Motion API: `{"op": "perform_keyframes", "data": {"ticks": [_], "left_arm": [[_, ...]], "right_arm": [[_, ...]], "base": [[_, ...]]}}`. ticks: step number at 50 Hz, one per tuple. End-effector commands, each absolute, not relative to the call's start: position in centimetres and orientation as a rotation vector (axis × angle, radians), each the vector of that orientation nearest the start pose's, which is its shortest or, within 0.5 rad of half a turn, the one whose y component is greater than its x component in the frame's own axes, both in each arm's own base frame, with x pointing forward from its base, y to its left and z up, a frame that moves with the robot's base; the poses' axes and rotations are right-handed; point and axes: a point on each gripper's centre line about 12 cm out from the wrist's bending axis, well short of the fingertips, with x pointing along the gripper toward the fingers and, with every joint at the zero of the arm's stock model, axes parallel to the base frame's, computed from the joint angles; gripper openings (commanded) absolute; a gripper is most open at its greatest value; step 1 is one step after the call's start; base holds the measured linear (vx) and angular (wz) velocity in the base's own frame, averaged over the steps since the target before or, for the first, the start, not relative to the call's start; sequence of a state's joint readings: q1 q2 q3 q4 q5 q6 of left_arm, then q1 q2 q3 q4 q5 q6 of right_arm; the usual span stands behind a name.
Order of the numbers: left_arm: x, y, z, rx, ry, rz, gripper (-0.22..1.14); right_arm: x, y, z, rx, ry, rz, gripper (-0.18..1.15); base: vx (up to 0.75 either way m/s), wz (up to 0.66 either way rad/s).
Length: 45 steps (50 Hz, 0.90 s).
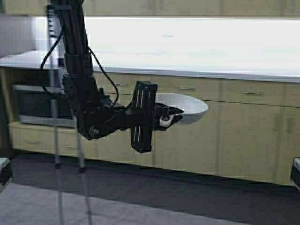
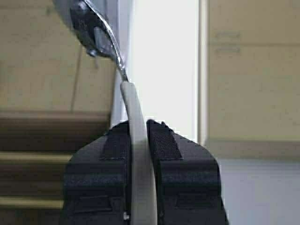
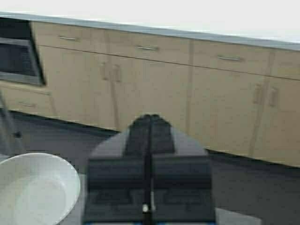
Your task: Wash the pan
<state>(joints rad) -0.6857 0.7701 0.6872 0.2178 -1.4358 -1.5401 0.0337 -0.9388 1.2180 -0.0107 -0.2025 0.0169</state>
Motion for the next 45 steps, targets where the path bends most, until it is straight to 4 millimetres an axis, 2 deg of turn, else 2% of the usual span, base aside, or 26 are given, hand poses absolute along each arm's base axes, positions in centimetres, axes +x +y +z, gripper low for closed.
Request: {"op": "perform_keyframes", "data": {"ticks": [1, 22, 33, 45], "left_arm": [[29.9, -27.6, 1.6, -1.405, 0.650, -0.744, 0.02], [29.8, -27.5, 2.0, -1.408, 0.642, -0.743, 0.02], [29.9, -27.3, 2.4, -1.420, 0.626, -0.744, 0.02], [30.2, -27.2, 3.5, -1.441, 0.603, -0.756, 0.02]], "right_arm": [[20.1, 0.7, 26.5, 0.007, 0.060, 0.036, 0.07], [20.2, 0.7, 26.6, 0.016, 0.066, 0.035, 0.07], [20.7, 0.7, 26.9, 0.015, 0.063, 0.034, 0.07], [20.5, 0.7, 26.0, 0.013, 0.082, 0.036, 0.07]], "base": [[0.06, 0.76], [0.06, 0.81], [0.07, 0.61], [0.11, 0.55]]}}
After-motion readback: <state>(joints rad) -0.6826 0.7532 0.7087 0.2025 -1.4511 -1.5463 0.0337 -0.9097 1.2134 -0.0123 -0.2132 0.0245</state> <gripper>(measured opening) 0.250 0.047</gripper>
